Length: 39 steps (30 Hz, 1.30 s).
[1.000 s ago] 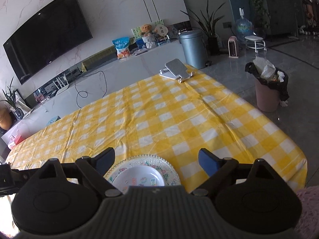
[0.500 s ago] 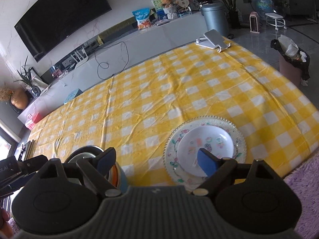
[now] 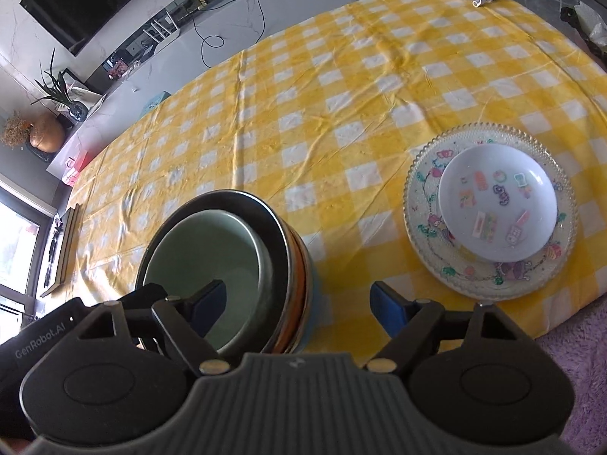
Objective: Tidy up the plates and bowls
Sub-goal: 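Lift the nested bowls with the left tool and lower them onto the plates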
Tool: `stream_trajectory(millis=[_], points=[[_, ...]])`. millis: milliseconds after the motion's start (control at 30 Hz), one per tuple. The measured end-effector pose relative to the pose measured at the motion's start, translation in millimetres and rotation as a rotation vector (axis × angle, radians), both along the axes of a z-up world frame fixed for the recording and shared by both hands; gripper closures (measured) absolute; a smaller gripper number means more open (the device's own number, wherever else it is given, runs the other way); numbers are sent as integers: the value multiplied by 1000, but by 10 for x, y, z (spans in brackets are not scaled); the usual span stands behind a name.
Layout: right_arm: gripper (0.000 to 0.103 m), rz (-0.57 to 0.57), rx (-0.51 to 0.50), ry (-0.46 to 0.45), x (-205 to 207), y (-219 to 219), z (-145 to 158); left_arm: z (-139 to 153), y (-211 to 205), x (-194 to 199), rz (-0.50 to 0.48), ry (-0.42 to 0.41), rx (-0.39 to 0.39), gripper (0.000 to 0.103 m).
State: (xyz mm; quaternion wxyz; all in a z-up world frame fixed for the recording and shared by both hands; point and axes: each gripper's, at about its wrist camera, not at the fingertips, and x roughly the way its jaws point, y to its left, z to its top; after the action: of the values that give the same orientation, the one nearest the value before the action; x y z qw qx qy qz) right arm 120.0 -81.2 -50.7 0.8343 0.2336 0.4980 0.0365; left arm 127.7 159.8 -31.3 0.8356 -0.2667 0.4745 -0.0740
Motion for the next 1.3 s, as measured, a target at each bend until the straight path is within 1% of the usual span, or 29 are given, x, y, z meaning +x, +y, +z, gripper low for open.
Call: stream_trajectory(millis=[33,100,267,300,333,400,467,567,600,700,767,800,967,1300], points=[[26,-1,8,10,25,12,-30,-33,10,12,-1,10,-19,27],[31,-3,32,33,65,15,-88,-76,23,34,0,24,-41,29],[31,-1,109,69,135,1,-216,-149,33,86,-6,54,-70,32],[33,1,123,76,147,0,-242,-167,32,98,-9,61,-78,32],[37,3,134,84,154,-3,-264,-179,31,103,-10,67,-85,32],[39,4,160,95,165,-19,-302,-207,29,123,-10,79,-99,33],[43,1,179,99,171,-39,-326,-220,17,137,-9,86,-94,33],[45,-8,211,103,173,-86,-359,-237,-6,159,-12,95,-84,39],[47,-9,225,104,176,-104,-373,-244,-16,169,-14,101,-84,41],[50,-9,245,110,189,-129,-398,-266,-43,183,-21,118,-81,44],[51,-7,249,109,186,-134,-406,-267,-58,183,-26,118,-84,49],[52,-5,250,108,179,-158,-409,-262,-67,183,-26,118,-76,50],[52,-5,250,109,172,-186,-411,-240,-110,189,-29,122,-43,52],[55,-8,217,105,167,-116,-359,-234,-128,194,-39,120,-27,54]])
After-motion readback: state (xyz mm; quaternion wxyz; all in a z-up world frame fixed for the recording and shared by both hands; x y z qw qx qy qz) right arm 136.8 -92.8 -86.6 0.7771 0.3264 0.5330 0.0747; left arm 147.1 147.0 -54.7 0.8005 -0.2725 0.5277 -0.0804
